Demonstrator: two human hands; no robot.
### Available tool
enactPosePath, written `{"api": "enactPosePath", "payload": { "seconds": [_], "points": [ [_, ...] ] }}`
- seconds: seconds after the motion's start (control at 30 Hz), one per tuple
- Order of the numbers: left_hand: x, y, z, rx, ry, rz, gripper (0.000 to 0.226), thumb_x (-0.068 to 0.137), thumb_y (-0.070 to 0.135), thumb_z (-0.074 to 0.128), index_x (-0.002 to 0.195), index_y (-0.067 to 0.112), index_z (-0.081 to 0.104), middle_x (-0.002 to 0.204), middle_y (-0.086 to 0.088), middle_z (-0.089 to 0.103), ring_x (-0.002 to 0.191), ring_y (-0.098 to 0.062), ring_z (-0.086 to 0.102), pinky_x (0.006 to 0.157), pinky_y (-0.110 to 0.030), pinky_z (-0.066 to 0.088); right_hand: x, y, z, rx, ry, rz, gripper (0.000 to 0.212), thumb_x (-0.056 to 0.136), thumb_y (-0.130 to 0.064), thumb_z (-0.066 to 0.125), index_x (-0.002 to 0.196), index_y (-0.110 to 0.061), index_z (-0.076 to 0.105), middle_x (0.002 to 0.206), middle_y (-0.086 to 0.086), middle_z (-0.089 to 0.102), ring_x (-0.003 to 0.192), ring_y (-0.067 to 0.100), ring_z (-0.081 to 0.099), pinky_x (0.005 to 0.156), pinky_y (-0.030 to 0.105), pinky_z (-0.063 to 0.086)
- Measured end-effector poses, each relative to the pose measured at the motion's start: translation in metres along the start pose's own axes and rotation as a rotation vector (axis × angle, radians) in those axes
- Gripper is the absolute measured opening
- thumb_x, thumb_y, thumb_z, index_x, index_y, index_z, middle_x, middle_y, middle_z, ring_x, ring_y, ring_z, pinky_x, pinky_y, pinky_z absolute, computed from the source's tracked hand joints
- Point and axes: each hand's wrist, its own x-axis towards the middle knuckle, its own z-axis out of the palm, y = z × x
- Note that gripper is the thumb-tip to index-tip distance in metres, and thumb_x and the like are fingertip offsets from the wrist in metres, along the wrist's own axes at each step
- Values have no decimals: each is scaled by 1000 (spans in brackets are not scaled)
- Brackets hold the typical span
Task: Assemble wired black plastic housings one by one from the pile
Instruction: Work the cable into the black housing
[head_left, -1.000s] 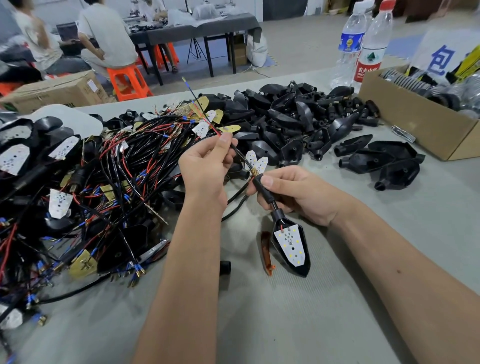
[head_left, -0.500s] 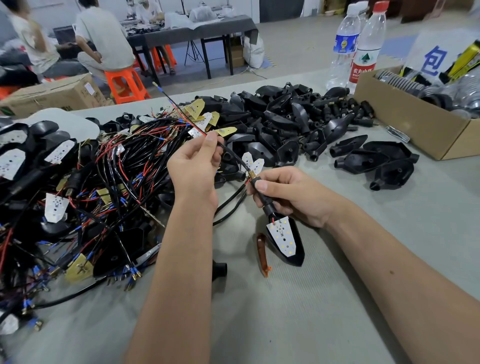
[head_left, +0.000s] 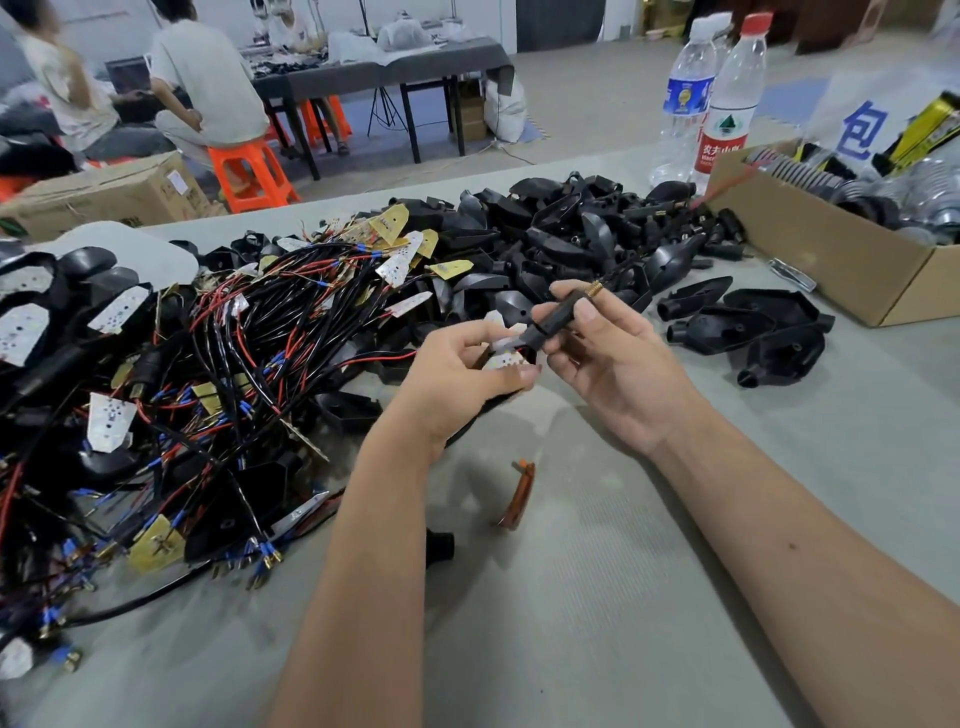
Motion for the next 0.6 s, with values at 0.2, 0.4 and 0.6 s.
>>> {"api": "enactPosePath", "payload": {
  "seconds": [0.2, 0.4, 0.6],
  "points": [
    [-1, -2, -6, -24, 23, 84, 25, 81, -11, 76, 94, 10, 71, 90, -12, 69, 86, -26, 58, 84, -42, 50, -3, -2, 0, 87, -130, 51, 31, 92, -13, 66, 122, -15, 73, 120, 12, 70, 88, 17, 62, 78, 26, 54],
    [-2, -3, -10, -44, -11, 154, 31, 81, -12, 76, 91, 17, 72, 87, -1, 73, 83, -15, 64, 81, -30, 54, -5, -5, 1, 154, -216, 87, 37, 86, -14, 76, 122, -13, 73, 122, 12, 69, 92, 18, 64, 82, 27, 55],
    [-2, -1, -8, -9, 68, 246, 30, 77, -17, 75, 94, 7, 70, 92, -10, 73, 86, -17, 67, 84, -40, 59, -6, -8, 5, 166, -164, 91, 32, 85, -8, 68, 115, -12, 77, 120, 14, 71, 88, 18, 67, 75, 24, 56]
  ]
}}
